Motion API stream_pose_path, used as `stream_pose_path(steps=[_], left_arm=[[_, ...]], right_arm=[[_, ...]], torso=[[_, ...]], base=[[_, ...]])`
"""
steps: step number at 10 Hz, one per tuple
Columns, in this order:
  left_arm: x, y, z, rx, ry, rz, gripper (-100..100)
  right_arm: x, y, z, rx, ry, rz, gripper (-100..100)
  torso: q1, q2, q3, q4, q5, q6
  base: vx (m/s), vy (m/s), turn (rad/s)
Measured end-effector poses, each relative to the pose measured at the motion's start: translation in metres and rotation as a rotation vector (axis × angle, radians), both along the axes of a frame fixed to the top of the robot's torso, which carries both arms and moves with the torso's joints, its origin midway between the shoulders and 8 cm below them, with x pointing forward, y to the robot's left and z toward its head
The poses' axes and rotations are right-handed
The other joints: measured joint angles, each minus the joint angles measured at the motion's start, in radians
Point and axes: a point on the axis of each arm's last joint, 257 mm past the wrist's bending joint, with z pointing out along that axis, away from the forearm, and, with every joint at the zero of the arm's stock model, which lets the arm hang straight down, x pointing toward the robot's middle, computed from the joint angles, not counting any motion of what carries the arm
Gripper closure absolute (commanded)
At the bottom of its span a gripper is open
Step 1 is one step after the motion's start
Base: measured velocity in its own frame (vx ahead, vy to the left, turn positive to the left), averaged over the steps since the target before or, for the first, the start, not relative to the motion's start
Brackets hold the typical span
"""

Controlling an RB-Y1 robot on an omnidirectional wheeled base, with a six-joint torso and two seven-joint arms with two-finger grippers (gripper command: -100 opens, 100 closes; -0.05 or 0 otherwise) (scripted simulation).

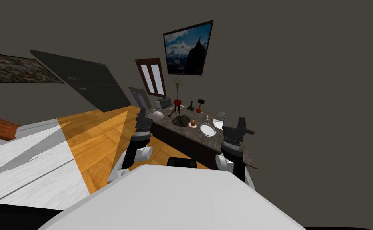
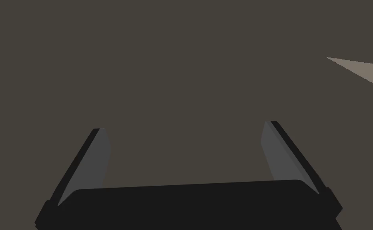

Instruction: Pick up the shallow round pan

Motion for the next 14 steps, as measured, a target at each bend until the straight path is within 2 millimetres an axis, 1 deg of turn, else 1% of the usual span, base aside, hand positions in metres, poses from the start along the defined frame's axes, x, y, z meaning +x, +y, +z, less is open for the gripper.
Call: stream_pose_path(steps=[3, 6, 7, 9, 10, 11, 12, 14], left_arm=[[0.0, 0.0, 0.0, 0.0, 0.0, 0.0, 0], [0.0, 0.0, 0.0, 0.0, 0.0, 0.0, 0], [0.0, 0.0, 0.0, 0.0, 0.0, 0.0, 0], [0.0, 0.0, 0.0, 0.0, 0.0, 0.0, 0], [0.0, 0.0, 0.0, 0.0, 0.0, 0.0, 0], [0.0, 0.0, 0.0, 0.0, 0.0, 0.0, 0], [0.0, 0.0, 0.0, 0.0, 0.0, 0.0, 0], [0.0, 0.0, 0.0, 0.0, 0.0, 0.0, 0]], right_arm=[[0.007, 0.011, -0.008, -0.07, 0.024, 0.024, -100], [0.02, 0.025, -0.024, -0.188, 0.07, 0.046, -100], [0.024, 0.027, -0.028, -0.215, 0.079, 0.05, -100], [0.033, 0.031, -0.045, -0.303, 0.112, 0.057, -100], [0.034, 0.034, -0.049, -0.334, 0.121, 0.059, -100], [0.037, 0.036, -0.058, -0.379, 0.138, 0.061, -100], [0.045, 0.037, -0.068, -0.435, 0.156, 0.058, -100], [0.049, 0.041, -0.083, -0.523, 0.186, 0.057, -100]], torso=[[0.001, 0.003, 0.002, 0.001, 0.0, 0.0], [0.003, 0.006, 0.003, 0.001, 0.001, 0.0], [0.002, 0.004, 0.002, 0.001, 0.0, 0.0], [0.001, 0.004, 0.002, 0.001, 0.0, 0.0], [0.002, 0.003, 0.002, 0.001, 0.0, 0.0], [0.003, 0.004, 0.002, 0.001, 0.001, 0.0], [0.003, 0.005, 0.003, 0.001, 0.001, 0.0], [0.002, 0.003, 0.002, 0.001, 0.001, 0.0]], base=[[-0.058, 0.019, -0.092], [-0.072, 0.036, -0.089], [-0.048, 0.017, -0.062], [-0.053, 0.023, -0.082], [-0.065, 0.045, -0.078], [-0.077, 0.056, -0.129], [-0.055, 0.035, -0.024], [-0.049, 0.029, -0.042]])
